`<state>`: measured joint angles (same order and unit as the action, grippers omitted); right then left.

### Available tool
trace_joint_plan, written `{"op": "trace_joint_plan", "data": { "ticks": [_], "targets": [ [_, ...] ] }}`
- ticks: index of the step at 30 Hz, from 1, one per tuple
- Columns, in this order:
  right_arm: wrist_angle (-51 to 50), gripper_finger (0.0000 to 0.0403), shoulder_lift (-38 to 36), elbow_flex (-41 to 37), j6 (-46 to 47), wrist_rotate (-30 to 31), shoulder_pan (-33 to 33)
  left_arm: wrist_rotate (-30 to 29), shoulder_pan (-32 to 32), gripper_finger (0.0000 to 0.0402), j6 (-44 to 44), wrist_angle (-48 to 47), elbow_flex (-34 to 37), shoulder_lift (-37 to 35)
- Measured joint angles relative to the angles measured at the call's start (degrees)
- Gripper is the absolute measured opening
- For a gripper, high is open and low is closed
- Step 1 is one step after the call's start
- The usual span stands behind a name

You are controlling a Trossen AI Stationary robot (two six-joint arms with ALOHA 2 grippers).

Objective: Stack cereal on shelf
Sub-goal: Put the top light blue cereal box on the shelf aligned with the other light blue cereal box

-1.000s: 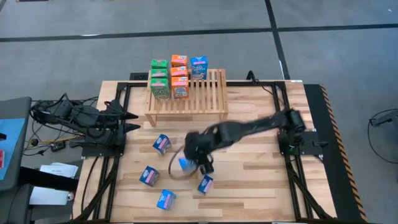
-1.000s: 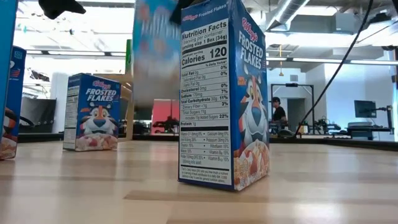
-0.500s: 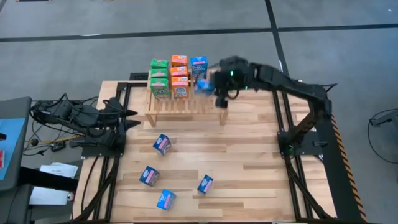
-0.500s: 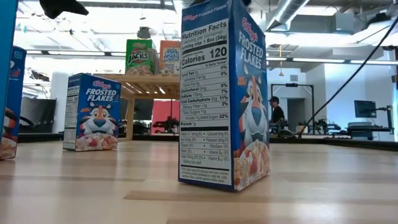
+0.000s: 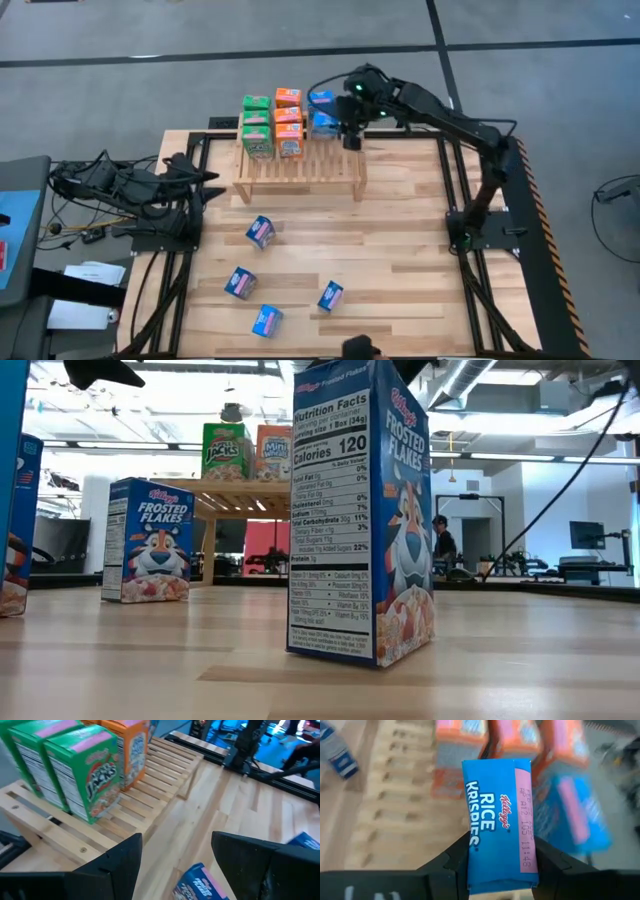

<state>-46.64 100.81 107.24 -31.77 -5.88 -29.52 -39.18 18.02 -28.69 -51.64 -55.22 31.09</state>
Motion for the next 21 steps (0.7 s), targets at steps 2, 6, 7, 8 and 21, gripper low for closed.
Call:
{"op": "trace_joint_plan", "data": {
  "ticks": [2,6,7,8,21],
  "targets": [
    [0.3,0.0169,2.5,2.8,-1.7,-0.1,-0.1,-1.3,0.0,0.0228,0.0,0.0,0.0,0.0],
    [-3.1,0.0169,6.9,8.3,-4.1,-0.4,-1.0,-3.1,0.0,0.0228,0.0,0.0,0.0,0.0],
    [-4.6,0.0168,7.9,9.5,-4.3,-1.0,-1.1,-3.4,0.0,0.0228,0.0,0.0,0.0,0.0],
    [-5.5,0.0168,8.9,10.8,-4.4,-1.6,-1.4,-3.5,0.0,0.0228,0.0,0.0,0.0,0.0],
    [-10.7,0.0178,12.1,15.3,-4.7,-5.2,-2.0,-5.2,0.0,0.0228,0.5,-0.4,0.0,0.0]
  ]
}}
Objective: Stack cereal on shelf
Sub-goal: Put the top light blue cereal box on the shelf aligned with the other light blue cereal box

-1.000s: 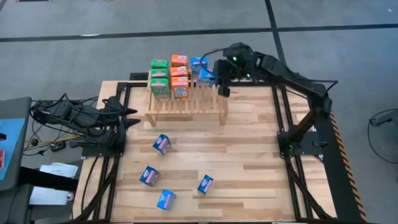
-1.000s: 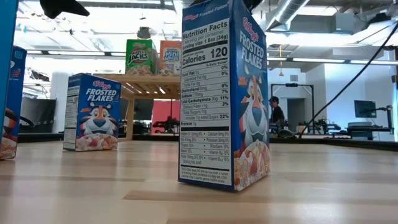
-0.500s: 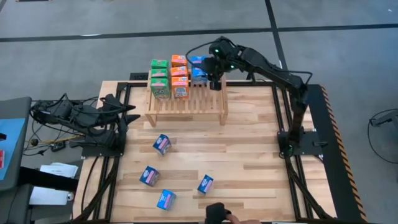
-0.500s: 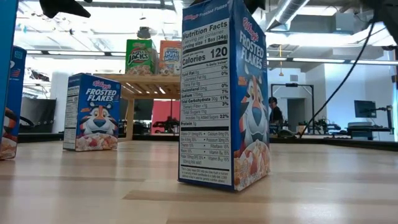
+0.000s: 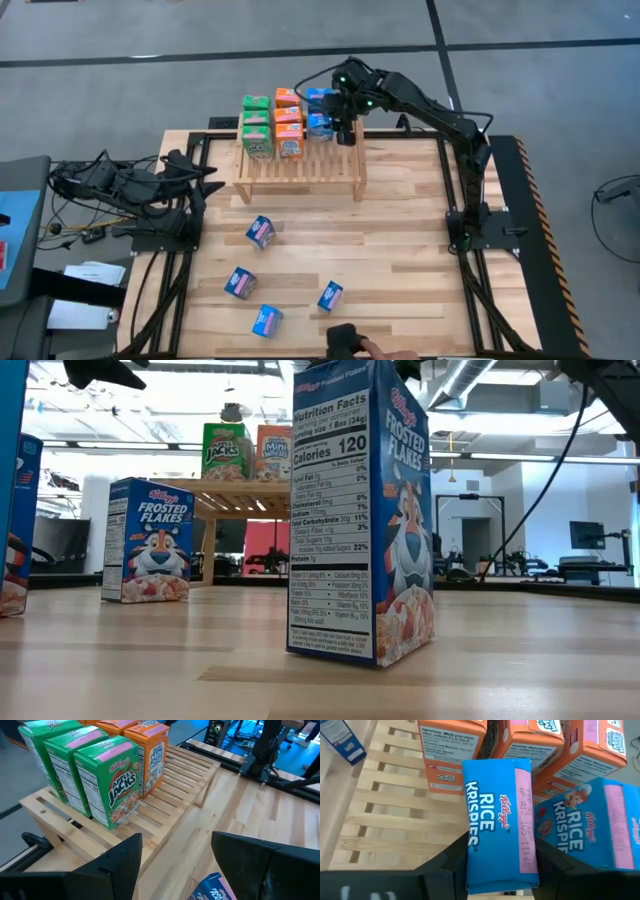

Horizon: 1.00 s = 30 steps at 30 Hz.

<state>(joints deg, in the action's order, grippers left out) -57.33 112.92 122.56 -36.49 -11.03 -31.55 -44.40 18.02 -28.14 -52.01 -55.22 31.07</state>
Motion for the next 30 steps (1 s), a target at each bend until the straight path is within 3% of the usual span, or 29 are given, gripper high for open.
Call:
{"op": "trace_joint_plan", "data": {
  "ticks": [23,30],
  "targets": [
    [0.3,0.0256,0.0,-0.1,1.4,0.2,0.0,-1.0,0.0,0.0228,0.0,0.0,0.0,0.0],
    [-0.3,0.0261,-0.5,-0.1,1.2,1.3,0.2,-1.0,0.0,0.0228,-0.1,0.0,0.0,0.0]
  ]
}}
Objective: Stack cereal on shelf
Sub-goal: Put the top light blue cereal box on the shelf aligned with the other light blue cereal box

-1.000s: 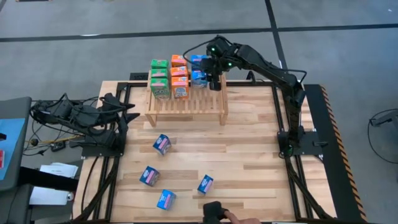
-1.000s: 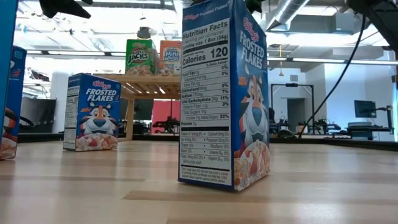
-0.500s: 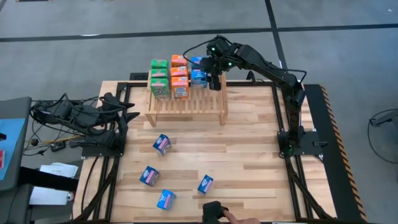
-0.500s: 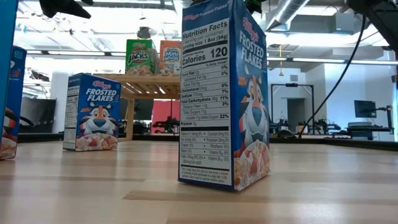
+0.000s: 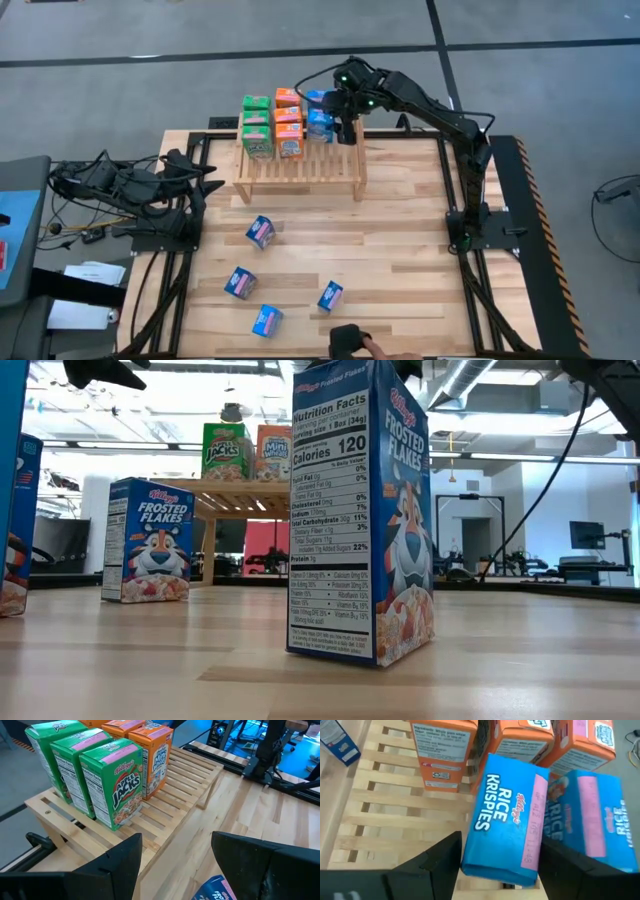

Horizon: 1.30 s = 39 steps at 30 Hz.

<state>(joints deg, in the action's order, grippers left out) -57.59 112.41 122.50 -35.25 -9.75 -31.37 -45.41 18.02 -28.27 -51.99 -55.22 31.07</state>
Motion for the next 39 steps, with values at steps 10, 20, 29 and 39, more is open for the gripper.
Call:
{"op": "trace_joint_plan", "data": {
  "ticks": [10,20,29,39],
  "targets": [
    [-6.5,0.0261,0.0,3.7,-0.2,1.3,0.1,0.1,0.0,0.0228,-0.9,0.0,0.0,0.0],
    [-8.6,0.0262,-0.1,4.6,-1.1,6.5,0.1,0.1,0.0,0.0228,-1.3,0.0,0.0,0.0],
    [-8.7,0.0262,-0.3,4.6,-2.2,6.5,0.4,0.1,0.0,0.0228,-1.3,0.0,0.0,0.0],
    [-9.0,0.0279,-0.4,5.0,-0.8,6.6,0.5,0.1,0.0,0.0232,-1.4,0.0,0.0,0.0]
  ]
}}
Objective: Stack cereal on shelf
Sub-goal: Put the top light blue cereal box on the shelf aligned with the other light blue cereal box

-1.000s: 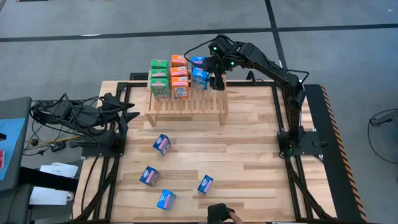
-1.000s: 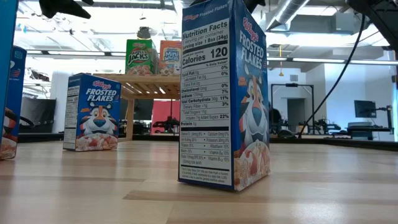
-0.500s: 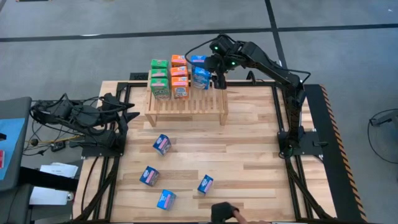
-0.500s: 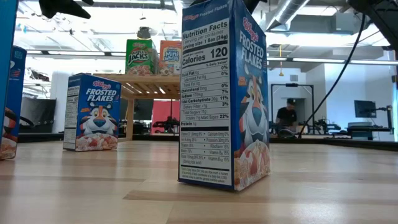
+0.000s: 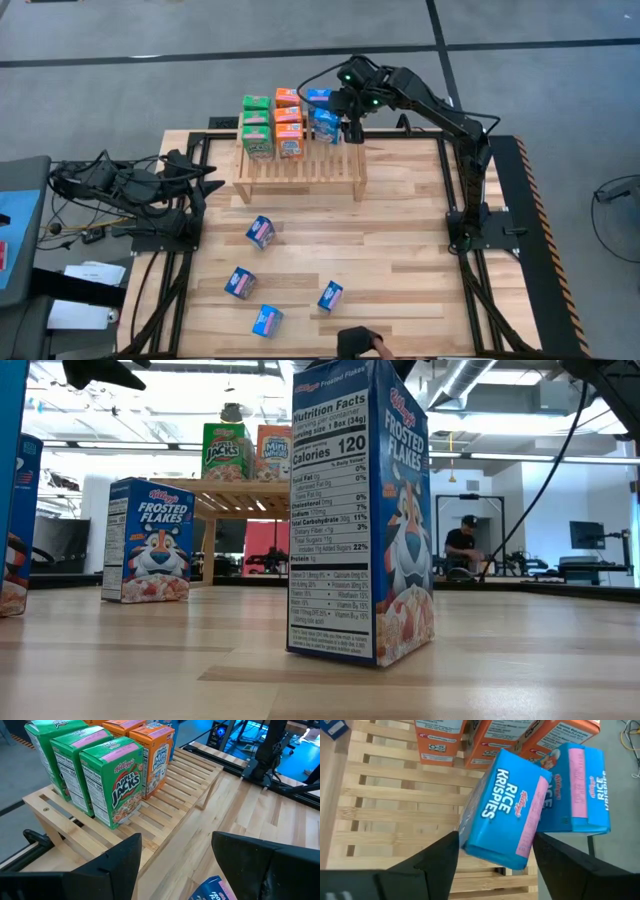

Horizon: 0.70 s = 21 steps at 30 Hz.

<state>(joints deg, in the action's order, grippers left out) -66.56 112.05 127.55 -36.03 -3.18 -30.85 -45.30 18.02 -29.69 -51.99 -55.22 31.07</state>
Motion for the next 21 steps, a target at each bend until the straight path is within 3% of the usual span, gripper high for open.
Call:
{"op": "trace_joint_plan", "data": {
  "ticks": [6,9,18,21],
  "targets": [
    [0.3,0.0317,0.0,0.0,0.0,0.5,0.4,0.0,0.0,0.0247,-0.1,0.0,0.0,0.0],
    [-0.5,0.0321,0.0,0.0,-0.1,3.8,0.9,0.2,0.0,0.0249,-0.1,0.0,0.0,0.0],
    [-3.8,0.0314,-5.4,0.1,1.2,5.1,1.0,1.0,0.0,0.0250,-0.9,0.0,0.0,0.0],
    [-8.0,0.0287,-6.3,-0.2,5.7,4.3,1.2,0.9,0.0,0.0250,-1.0,0.0,0.0,0.0]
  ]
}}
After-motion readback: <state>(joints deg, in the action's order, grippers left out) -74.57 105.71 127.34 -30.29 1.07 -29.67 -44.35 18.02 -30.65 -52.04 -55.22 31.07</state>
